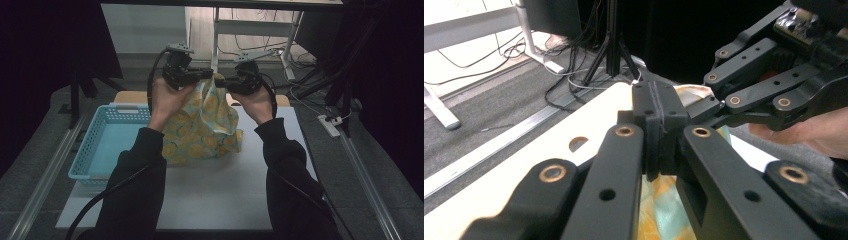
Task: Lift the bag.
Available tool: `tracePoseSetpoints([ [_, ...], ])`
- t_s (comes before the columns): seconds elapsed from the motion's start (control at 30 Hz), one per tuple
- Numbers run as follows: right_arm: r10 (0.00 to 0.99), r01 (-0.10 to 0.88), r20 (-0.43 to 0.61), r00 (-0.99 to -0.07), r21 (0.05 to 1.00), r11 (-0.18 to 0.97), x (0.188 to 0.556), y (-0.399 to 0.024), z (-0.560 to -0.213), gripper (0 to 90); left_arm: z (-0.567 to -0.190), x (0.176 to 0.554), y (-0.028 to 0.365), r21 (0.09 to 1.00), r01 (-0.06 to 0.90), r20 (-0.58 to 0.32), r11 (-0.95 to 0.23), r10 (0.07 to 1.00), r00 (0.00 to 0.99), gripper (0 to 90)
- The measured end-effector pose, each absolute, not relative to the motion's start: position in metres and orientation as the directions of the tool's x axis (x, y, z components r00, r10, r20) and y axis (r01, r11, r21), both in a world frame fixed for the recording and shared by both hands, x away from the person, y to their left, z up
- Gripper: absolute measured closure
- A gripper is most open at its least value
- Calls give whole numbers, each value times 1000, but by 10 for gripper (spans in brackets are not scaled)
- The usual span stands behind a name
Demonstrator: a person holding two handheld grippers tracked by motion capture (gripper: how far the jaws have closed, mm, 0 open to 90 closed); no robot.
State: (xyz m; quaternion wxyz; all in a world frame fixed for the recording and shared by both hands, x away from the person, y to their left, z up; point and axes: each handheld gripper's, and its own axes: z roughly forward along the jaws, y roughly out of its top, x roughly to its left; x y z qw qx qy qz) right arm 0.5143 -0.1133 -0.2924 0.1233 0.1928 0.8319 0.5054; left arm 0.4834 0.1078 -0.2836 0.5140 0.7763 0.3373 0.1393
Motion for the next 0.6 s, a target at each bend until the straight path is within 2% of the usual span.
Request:
tracePoseSetpoints([
  [0.23,464,213,-9,-886,880,424,520,-111,-300,900,-293,491,106,885,394,-132,-248,678,723,880],
  [0.37,474,224,-5,-880,877,425,522,-112,-303,834,-295,491,106,888,388,-126,-248,678,724,732],
  [0.6,495,255,23,-869,877,406,524,-118,-305,688,-297,490,108,885,391,-128,-254,675,727,575],
])
